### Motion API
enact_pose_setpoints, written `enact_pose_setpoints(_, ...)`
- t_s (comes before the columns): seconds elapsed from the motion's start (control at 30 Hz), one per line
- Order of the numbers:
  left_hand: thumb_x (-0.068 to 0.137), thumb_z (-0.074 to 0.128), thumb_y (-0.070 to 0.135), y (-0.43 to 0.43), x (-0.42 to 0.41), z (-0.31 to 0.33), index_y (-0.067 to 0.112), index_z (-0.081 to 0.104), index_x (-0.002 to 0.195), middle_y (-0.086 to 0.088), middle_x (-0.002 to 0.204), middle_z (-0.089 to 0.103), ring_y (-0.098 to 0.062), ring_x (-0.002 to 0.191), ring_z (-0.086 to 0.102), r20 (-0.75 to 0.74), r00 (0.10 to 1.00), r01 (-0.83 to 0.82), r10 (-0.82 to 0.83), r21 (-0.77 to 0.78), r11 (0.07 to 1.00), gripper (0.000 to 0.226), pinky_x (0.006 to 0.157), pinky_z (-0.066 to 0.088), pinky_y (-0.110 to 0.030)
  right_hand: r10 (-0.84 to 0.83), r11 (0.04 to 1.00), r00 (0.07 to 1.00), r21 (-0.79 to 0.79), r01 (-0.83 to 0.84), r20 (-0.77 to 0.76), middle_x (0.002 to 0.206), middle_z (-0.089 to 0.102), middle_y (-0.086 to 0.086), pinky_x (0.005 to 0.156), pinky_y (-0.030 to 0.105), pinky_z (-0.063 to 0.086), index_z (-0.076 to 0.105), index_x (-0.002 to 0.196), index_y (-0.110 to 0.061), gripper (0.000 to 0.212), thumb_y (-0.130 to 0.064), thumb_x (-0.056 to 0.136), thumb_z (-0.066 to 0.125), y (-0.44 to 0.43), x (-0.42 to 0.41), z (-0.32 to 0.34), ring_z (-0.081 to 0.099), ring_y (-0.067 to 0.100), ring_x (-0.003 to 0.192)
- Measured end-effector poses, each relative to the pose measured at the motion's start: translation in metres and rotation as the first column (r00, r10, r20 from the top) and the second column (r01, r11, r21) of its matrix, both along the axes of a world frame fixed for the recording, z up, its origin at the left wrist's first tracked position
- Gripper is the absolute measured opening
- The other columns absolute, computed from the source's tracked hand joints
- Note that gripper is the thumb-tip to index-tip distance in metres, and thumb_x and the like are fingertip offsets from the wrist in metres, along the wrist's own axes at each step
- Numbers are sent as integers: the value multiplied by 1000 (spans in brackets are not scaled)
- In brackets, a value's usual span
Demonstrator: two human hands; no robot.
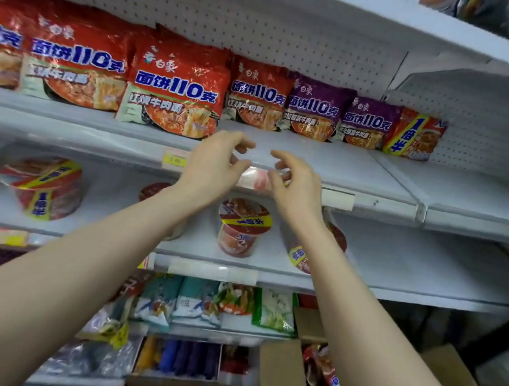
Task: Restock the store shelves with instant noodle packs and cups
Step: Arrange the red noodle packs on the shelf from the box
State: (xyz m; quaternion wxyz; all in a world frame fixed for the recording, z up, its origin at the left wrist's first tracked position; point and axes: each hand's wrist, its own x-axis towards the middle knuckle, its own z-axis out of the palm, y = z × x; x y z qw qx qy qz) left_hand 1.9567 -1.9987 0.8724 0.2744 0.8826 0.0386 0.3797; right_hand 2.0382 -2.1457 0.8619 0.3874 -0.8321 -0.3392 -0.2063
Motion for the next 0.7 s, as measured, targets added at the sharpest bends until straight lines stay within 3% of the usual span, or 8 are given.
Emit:
enact_pose_setpoints(0.07,88,67,16,7,-20,-17,14,65,115,-4,107,67,-18,80,62,-8,1000,-3,3,-4,1000,28,81,50,-36,6,1000,1000,2,-6,1,106,67,1,84,40,53,65,125,-21,35,-16,91,59,5,-19,-16,62,16,85)
enact_pose_setpoints(0.23,85,63,20,22,-65,-87,18,67,110,-3,101,68,-23,88,64,-91,995,-46,43,-37,998,25,82,52,-39,22,999,999,-32,-23,-33,101,68,-1,80,27,45,67,122,-17,34,-14,89,62,14,-67,-84,63,16,90)
enact_pose_setpoints(0.3,86,63,18,25,-81,-122,18,67,108,1,98,65,-18,81,63,-135,990,-49,39,-70,996,23,81,51,-35,32,999,994,-12,-34,-105,104,70,1,80,26,49,67,123,-16,34,-13,90,60,16,-84,-120,63,13,88)
enact_pose_setpoints(0.43,87,63,15,27,-110,-195,18,67,107,1,100,66,-7,70,58,-244,969,-64,19,-178,982,21,78,47,-28,49,999,945,12,-47,-325,97,69,-1,74,40,55,66,122,-20,32,-18,92,56,17,-113,-204,66,13,81)
enact_pose_setpoints(0.6,87,63,17,22,-137,-283,18,68,108,0,102,67,-13,79,62,-399,917,-92,-6,-226,970,22,78,51,-31,22,997,886,-58,-55,-464,99,68,-2,74,35,55,65,124,-18,31,-12,95,57,8,-140,-294,63,10,80)
enact_pose_setpoints(0.7,89,63,11,12,-147,-336,15,67,108,-1,103,67,-14,82,64,-464,885,-114,-30,-279,953,20,78,50,-29,-7,990,839,-119,-69,-544,99,69,0,81,39,55,65,124,-17,32,-10,94,58,-2,-147,-345,64,15,86)
